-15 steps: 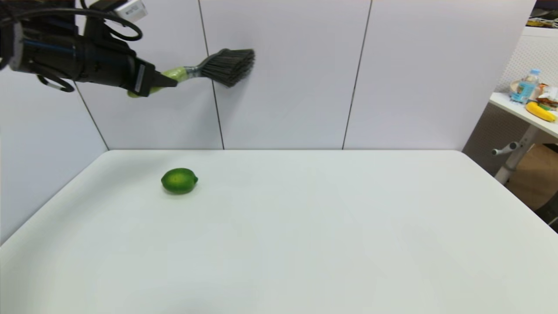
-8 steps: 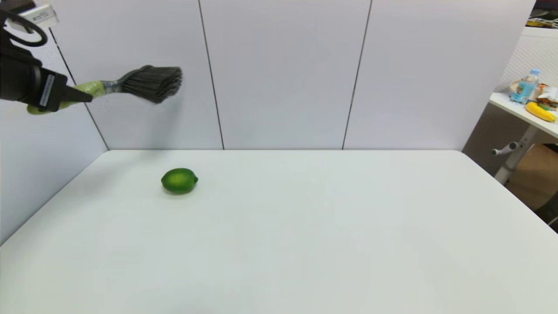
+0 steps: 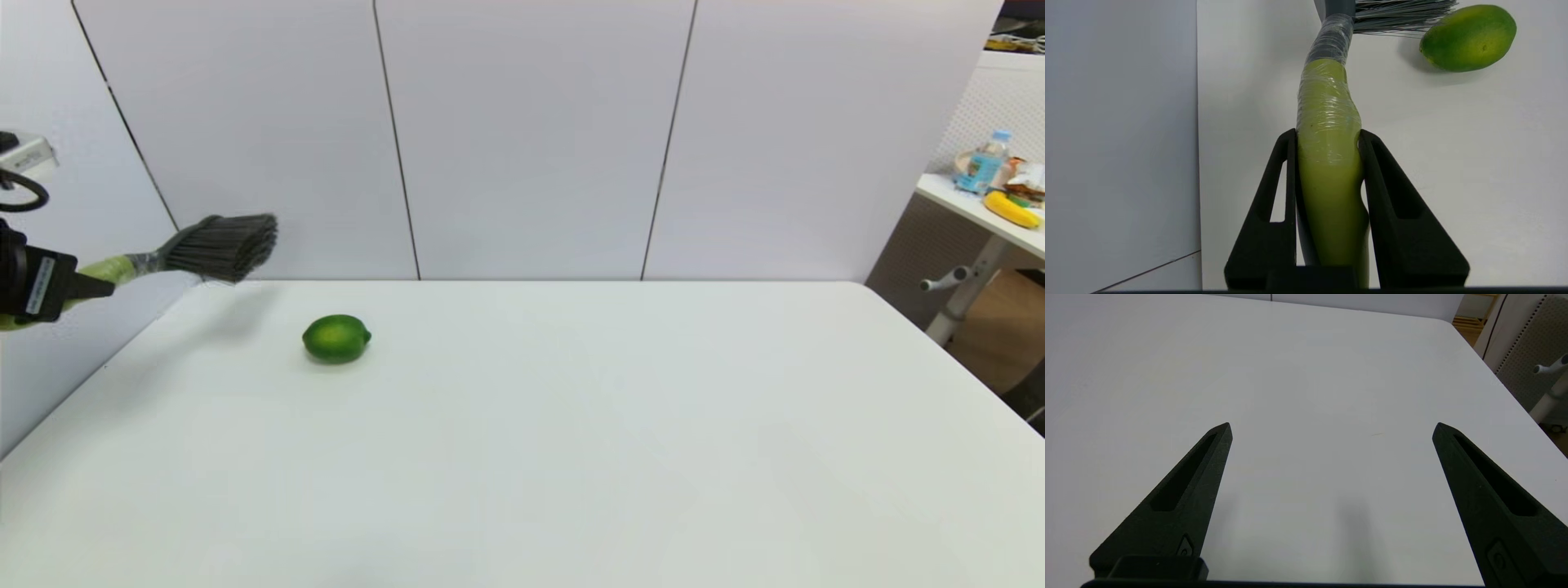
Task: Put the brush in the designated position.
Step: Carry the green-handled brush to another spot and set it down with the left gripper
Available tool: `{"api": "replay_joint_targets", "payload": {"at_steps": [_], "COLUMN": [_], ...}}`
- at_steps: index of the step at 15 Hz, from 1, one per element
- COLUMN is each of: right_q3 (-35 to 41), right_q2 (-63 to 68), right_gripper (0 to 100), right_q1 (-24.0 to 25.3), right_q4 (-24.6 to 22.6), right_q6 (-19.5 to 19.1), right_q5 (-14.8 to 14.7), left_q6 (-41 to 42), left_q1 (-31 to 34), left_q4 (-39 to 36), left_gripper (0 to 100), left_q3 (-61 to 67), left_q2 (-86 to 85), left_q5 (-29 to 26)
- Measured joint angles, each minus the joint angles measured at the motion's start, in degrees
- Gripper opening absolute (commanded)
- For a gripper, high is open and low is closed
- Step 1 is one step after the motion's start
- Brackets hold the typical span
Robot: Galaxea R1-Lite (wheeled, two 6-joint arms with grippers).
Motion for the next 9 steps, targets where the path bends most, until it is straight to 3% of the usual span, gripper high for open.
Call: {"api": "replay_joint_targets", "payload": {"at_steps": [9], "right_q3": [0.0], "right_q2": [0.0], "right_gripper": [100], "right_q1": [0.0], "right_q4": [0.0], "right_q6": [0.0], "right_q5": [0.0], "left_q6": [-2.1], "left_q1": [1.5], "left_q4": [-37.6], "left_gripper": [0], "left_q3": [31.4], "left_q2": [-0.8], "left_q5": [-5.8]}}
